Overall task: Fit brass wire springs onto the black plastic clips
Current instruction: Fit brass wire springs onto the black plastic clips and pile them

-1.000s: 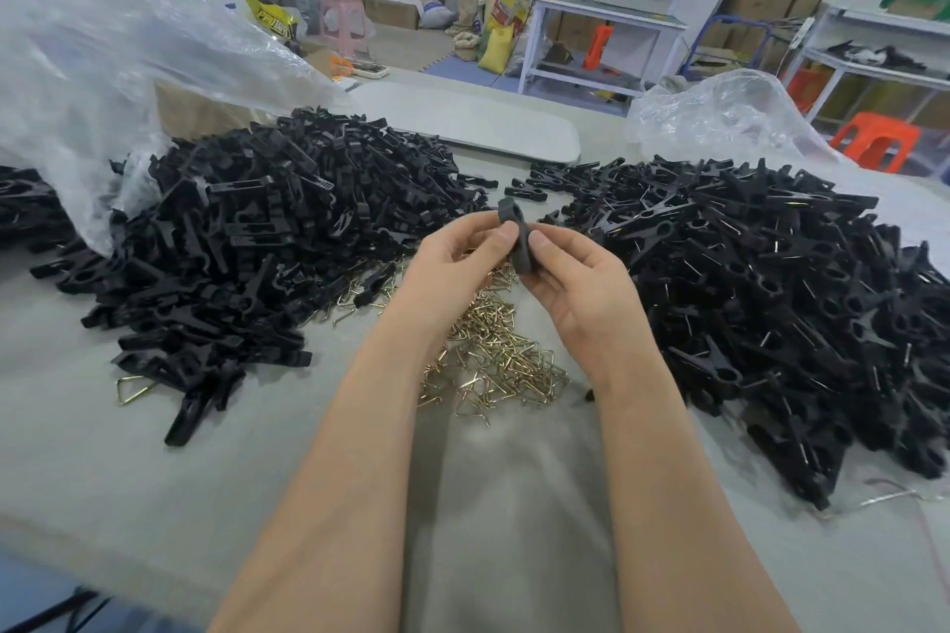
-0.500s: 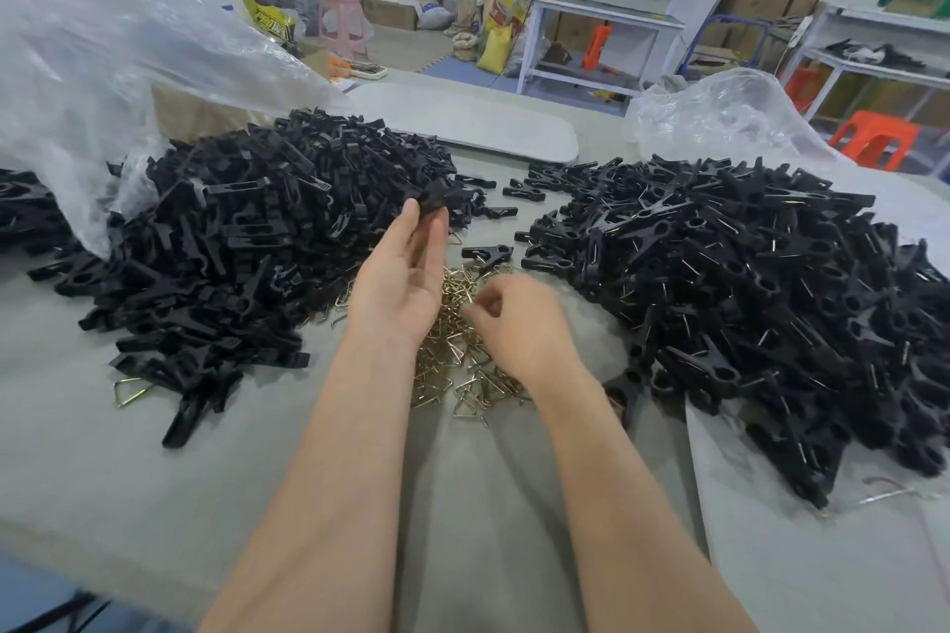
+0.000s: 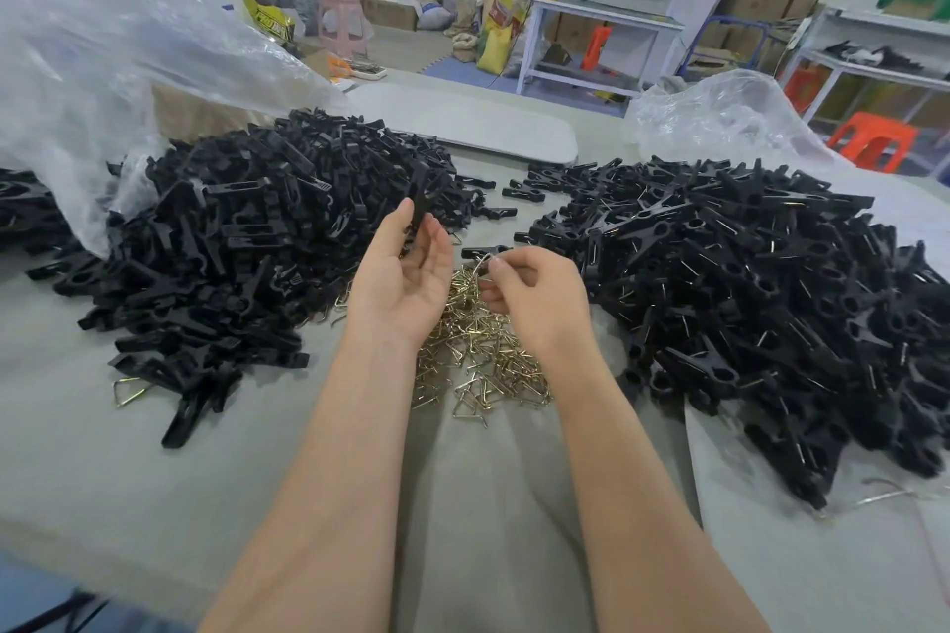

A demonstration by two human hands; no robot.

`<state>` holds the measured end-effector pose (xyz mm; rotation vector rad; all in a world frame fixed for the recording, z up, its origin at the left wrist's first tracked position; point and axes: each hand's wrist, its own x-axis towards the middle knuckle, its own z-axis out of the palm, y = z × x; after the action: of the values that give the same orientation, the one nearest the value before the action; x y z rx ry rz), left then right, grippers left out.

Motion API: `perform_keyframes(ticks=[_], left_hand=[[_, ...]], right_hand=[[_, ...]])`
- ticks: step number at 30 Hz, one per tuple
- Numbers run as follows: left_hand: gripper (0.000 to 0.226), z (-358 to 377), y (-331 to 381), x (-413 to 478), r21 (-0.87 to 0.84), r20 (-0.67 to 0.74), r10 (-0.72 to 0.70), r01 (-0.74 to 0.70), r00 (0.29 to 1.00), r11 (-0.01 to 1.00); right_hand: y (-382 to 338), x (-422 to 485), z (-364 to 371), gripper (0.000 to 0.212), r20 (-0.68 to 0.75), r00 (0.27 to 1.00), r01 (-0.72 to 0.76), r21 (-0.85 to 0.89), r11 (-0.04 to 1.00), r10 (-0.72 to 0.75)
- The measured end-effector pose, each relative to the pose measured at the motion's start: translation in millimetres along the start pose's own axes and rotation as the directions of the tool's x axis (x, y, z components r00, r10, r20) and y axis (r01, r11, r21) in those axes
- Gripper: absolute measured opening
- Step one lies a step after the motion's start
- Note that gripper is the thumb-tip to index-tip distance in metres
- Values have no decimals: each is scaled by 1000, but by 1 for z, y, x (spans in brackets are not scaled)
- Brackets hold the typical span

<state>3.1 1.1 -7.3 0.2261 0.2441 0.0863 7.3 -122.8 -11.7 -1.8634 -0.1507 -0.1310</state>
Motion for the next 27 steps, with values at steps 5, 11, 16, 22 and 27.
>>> perform_keyframes(ticks=[5, 11, 16, 22, 27], left_hand=[[9, 1, -1, 0, 66, 8, 6, -7, 1000, 998], [9, 1, -3, -1, 262, -21, 43, -36, 999, 964], [15, 1, -5, 2, 424, -73, 115, -74, 991, 903], [11, 2, -11, 2, 572, -5, 222, -180, 975, 801], [15, -2, -16, 2, 903, 166, 438, -315, 884, 293]], right_hand=[[1, 1, -4, 21, 36, 997, -76, 200, 977, 70], [2, 0, -8, 15, -15, 997, 73, -82, 994, -75], [3, -3, 0, 4, 16, 977, 203, -371, 906, -213], [3, 0, 1, 2, 19, 976, 211, -355, 911, -218], [0, 1, -6, 17, -64, 997, 39, -121, 992, -47]])
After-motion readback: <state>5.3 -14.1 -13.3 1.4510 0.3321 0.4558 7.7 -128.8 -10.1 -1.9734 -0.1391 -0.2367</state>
